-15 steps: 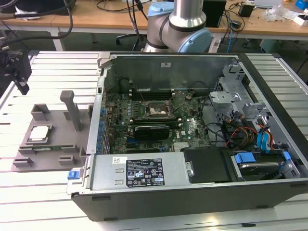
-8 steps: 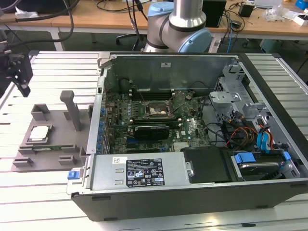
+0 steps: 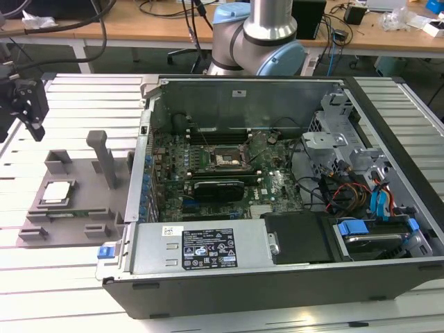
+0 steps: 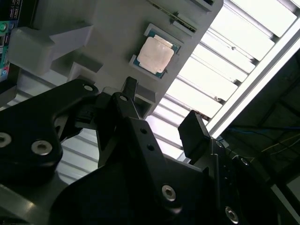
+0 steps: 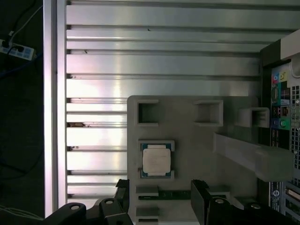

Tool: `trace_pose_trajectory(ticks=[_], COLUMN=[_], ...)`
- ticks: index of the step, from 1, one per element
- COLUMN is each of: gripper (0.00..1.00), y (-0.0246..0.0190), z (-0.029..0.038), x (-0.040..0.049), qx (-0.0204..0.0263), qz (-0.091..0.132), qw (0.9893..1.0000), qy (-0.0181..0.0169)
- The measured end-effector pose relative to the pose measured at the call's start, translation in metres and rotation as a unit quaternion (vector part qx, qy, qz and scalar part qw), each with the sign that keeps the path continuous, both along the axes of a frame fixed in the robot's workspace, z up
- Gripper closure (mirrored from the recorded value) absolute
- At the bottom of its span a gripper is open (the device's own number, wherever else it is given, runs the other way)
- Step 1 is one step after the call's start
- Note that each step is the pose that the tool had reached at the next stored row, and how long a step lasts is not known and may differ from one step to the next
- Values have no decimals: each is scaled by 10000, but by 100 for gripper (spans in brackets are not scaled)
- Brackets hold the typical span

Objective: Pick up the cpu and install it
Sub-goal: 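Pick up the cpu and move it towards the insertion slot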

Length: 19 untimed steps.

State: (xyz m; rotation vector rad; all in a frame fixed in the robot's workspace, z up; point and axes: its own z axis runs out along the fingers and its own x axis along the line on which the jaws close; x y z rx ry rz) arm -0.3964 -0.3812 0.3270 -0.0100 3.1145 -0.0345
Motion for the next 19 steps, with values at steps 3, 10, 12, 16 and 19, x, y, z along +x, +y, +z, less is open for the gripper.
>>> trace_pose_trajectory(ticks=[3,10,12,16,19], gripper=[37,37,37,37,37], y=[0,0,0,0,0], z=[-16,-41,-48,-63,-73], x=[6,8,8,8,8], qx=[0,0,0,0,0], qz=[0,0,0,0,0], qw=[10000,10000,10000,10000,10000], qy=[-1,-1,0,0,0])
